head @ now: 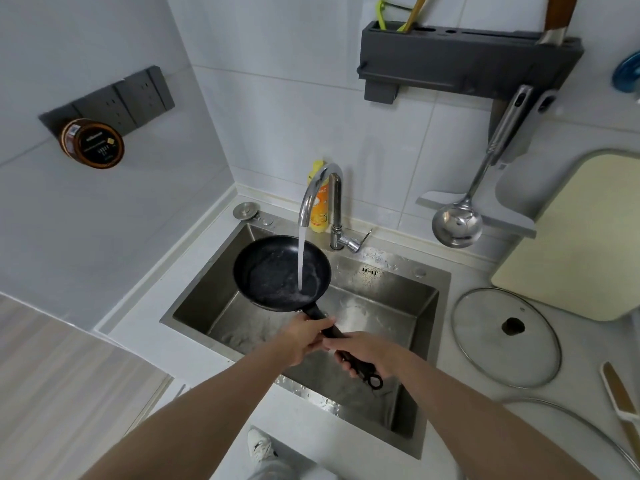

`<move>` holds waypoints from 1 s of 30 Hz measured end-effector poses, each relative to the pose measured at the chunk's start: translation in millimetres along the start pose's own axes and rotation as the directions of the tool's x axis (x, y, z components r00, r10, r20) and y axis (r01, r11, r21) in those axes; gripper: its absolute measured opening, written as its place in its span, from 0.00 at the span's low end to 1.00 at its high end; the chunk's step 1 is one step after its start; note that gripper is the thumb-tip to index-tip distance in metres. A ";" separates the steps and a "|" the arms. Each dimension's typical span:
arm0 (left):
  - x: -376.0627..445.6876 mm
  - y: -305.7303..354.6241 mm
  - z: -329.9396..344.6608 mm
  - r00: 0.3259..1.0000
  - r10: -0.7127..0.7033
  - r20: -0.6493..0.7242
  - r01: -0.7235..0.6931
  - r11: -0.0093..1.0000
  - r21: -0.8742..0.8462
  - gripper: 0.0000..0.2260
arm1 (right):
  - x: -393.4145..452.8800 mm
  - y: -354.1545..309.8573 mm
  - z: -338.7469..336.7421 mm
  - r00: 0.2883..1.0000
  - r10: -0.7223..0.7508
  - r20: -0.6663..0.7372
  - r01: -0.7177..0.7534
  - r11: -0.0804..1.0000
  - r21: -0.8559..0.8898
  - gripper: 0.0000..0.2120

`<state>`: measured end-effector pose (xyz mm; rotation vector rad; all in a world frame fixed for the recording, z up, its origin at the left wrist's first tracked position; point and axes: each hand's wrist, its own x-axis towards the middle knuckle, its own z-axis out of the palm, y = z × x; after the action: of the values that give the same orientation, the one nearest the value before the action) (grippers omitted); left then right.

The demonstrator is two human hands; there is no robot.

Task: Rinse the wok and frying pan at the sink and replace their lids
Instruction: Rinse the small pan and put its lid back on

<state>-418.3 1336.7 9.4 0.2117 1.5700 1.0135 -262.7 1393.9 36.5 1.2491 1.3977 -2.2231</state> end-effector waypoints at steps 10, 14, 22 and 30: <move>0.1 7.4 12.2 0.990 -0.140 0.016 0.141 0.983 -0.114 0.03 | -18.1 -39.6 11.4 0.985 -0.079 -0.151 0.027 0.947 -0.320 0.17; 5.2 10.2 21.6 0.985 -0.165 0.059 0.172 0.974 -0.145 0.04 | -13.5 -46.7 15.9 0.956 -0.141 -0.257 -0.015 0.852 -0.523 0.13; 7.4 14.9 26.2 0.988 -0.153 0.011 0.152 0.964 -0.220 0.15 | -5.3 -41.0 13.8 0.839 -0.426 -0.339 -0.100 0.492 -0.865 0.16; 8.4 18.1 15.9 0.992 -0.122 0.037 0.128 0.959 -0.253 0.16 | 6.0 -36.7 23.4 0.802 -0.480 -0.354 -0.077 0.506 -0.859 0.22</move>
<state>-413.9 1360.6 17.1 -0.0541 1.3990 1.0975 -300.4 1395.0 59.1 1.3656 2.5363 -0.8496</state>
